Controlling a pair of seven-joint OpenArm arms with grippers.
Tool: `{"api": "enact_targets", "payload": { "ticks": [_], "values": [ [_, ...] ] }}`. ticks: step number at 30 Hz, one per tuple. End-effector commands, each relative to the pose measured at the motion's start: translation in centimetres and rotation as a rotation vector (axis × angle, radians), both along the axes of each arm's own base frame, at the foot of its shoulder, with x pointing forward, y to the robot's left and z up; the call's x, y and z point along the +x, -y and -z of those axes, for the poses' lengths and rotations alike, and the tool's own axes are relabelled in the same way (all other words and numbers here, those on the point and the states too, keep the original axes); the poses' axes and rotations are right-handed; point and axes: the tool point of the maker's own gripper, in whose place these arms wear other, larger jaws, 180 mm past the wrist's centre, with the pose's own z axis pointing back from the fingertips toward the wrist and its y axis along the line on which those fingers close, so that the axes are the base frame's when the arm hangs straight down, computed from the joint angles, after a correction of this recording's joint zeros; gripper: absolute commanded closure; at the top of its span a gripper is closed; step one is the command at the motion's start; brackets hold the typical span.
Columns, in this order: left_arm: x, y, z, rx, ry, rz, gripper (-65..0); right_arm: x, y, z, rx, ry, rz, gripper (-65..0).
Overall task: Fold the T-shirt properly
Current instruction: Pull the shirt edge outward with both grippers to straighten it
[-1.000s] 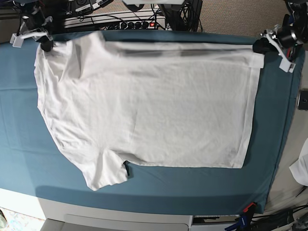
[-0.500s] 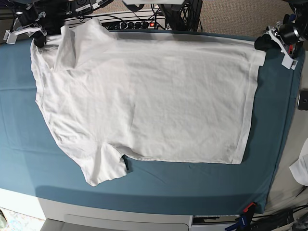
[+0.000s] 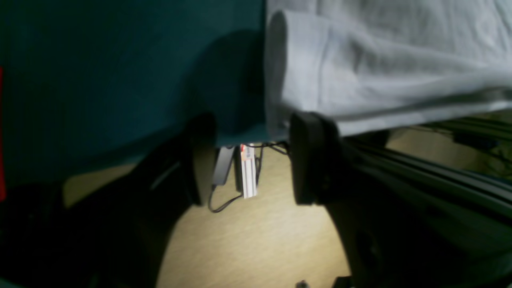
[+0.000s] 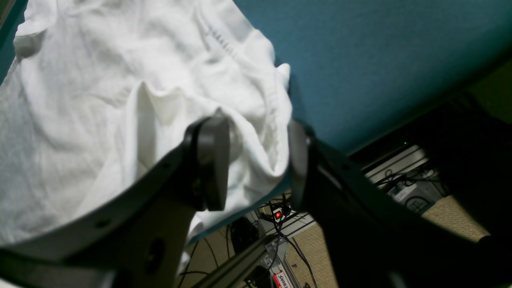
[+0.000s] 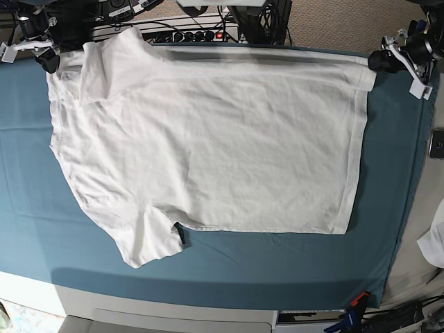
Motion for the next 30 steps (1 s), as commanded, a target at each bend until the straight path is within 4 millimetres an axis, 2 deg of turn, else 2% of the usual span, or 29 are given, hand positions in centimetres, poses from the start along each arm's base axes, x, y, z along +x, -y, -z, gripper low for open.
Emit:
{"api": "enact_targets", "payload": {
  "ticks": [1,6,11,14,17,18,20,24,28,30],
  "values": [
    [0.5,-0.4,-0.8,0.028,0.024,0.02,-30.9,0.6,0.4,-1.6,-0.038,0.046,-0.021,-24.3],
    [1.1,0.0,-1.8,0.065,0.055,0.062,-30.9,1.3,0.6,-3.6,-0.161,0.033,-0.062,-24.3],
    [1.7,0.4,-2.7,0.094,0.082,0.089,-30.9,1.2,2.7,-7.9,-0.399,0.027,-0.043,-24.3],
    [1.8,0.5,-2.8,0.096,0.088,0.093,-30.9,1.5,2.5,-9.8,-0.426,0.063,-0.044,-22.4],
    [1.8,0.5,-2.8,0.096,0.089,0.093,-30.9,1.8,0.6,-9.0,-0.322,0.067,-0.094,-5.7],
    [1.8,0.5,-2.8,0.096,0.088,0.093,-30.9,1.8,0.0,-8.6,-0.293,0.061,-0.105,-3.2],
    [1.8,0.5,-2.8,0.096,0.088,0.094,-30.9,1.7,-0.9,-7.7,-0.25,0.057,-0.106,-3.1],
    [1.8,0.3,-2.9,0.101,0.087,0.097,-30.9,0.8,-3.0,-6.0,-0.157,0.039,-0.122,-5.1],
    [1.8,0.2,-2.9,0.105,0.09,0.1,-30.9,0.3,-5.9,-3.8,-0.08,-0.015,-0.184,-20.1],
    [1.8,0.2,-2.9,0.105,0.09,0.1,-30.9,0.3,-7.1,-2.7,-0.05,-0.04,-0.202,-23.4]
  ]
}}
